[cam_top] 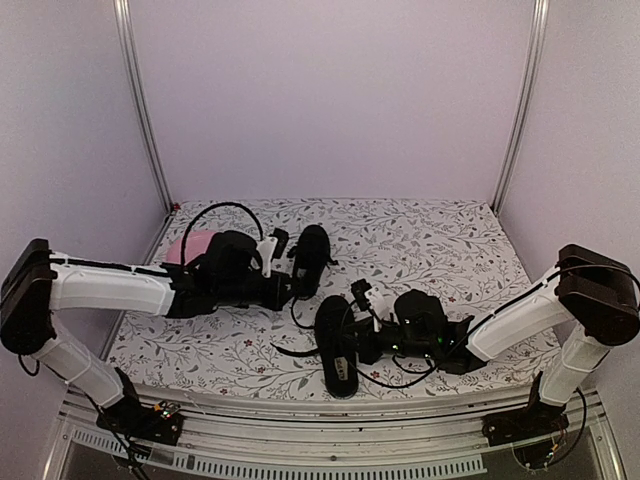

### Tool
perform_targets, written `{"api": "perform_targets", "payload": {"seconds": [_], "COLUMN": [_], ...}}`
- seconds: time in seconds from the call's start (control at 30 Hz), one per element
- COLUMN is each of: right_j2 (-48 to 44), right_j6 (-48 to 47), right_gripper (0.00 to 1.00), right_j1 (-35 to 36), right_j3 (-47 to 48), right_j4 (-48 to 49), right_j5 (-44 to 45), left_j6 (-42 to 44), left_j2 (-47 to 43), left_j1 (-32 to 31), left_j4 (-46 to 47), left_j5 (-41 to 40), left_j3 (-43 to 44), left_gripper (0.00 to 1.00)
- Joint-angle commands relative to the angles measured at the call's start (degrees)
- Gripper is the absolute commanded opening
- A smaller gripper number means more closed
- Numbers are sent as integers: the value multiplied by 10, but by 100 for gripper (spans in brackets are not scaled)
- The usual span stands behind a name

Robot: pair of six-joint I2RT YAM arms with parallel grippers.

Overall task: Tie the shoes
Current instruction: Pick up the shoelace from the center of the board, then wrap the shoelace around a loop with the shoelace.

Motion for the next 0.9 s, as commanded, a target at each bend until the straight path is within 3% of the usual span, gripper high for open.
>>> {"api": "perform_targets", "payload": {"seconds": [0.0,0.07,0.17,0.3,0.53,0.73,0.87], "right_j2": [7,13,24,37,51,63,63], "right_j6": [16,22,34,48,77,93,99], "right_gripper": [2,2,2,2,2,2,2], "right_j1": [0,0,0,0,0,0,0], "right_j3": [13,26,36,45,57,65,68], "right_j4": [21,6,1,-3,-3,-1,1], "right_j5": [3,0,-6,-9,-18,-14,-12], "left_j6": [-60,-112,-216,-291,-348,-366,-342], "left_j2": [-94,-132,-174,-192,-157,-89,-38], "left_j1": [5,4,-17,-83,-186,-229,-241], "left_j4": [-6,-8,70,115,106,172,128], "left_j5": [29,54,95,68,15,43,60], "left_j3": [-26,-45,-115,-148,-135,-116,-69], "left_gripper": [0,0,0,0,0,0,0]}}
